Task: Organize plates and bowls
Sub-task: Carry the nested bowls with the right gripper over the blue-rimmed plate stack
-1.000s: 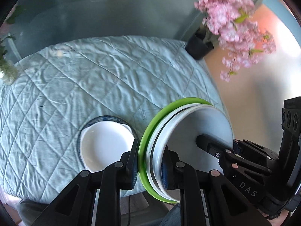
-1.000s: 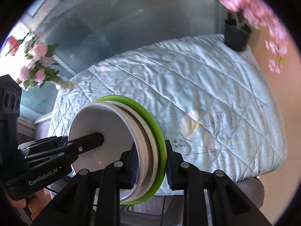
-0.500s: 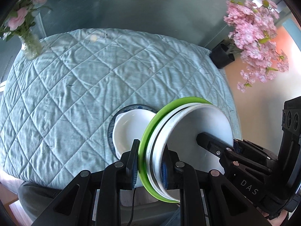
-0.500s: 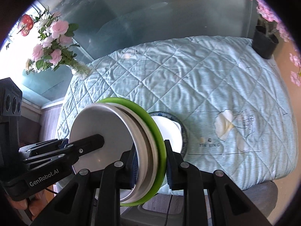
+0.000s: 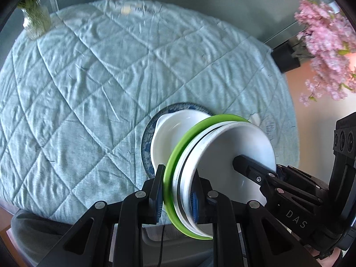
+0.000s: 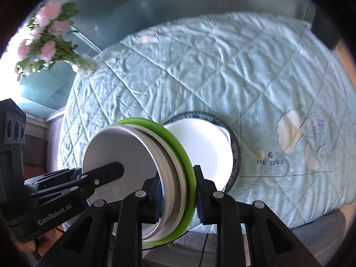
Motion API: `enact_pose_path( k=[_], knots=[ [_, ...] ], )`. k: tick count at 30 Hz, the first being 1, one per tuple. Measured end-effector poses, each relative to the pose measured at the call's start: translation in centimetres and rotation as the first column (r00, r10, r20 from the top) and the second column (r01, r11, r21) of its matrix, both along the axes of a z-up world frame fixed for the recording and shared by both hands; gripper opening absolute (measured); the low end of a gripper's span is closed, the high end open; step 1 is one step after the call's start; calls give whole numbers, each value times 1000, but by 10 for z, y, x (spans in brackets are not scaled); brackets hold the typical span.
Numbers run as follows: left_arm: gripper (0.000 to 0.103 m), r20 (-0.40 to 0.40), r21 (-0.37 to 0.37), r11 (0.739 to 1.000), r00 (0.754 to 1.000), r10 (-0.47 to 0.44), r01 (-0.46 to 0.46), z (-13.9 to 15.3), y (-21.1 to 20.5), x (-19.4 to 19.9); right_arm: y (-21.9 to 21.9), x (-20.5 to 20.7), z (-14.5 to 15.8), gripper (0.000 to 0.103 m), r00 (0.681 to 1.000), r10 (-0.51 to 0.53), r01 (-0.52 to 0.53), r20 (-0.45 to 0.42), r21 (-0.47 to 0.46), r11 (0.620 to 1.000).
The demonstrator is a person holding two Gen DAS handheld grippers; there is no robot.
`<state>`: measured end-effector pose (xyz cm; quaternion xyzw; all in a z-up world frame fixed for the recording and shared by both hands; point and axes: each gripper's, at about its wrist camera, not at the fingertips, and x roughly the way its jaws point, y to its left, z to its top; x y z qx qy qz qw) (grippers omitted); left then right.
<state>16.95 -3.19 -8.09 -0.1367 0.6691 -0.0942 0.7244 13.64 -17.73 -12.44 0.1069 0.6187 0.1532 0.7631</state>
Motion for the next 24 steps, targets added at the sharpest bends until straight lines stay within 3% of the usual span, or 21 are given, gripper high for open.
enact_pose_path(
  k=[8, 24],
  knots=[
    [16, -64, -18, 1000, 998, -18, 17, -53, -7, 10, -4, 10, -45, 23, 997, -25, 24, -74, -18, 1000],
    [16, -86, -7, 1000, 996, -18, 17, -92, -17, 34, -12, 31, -78, 24, 992, -44, 44, -115, -7, 999]
  ],
)
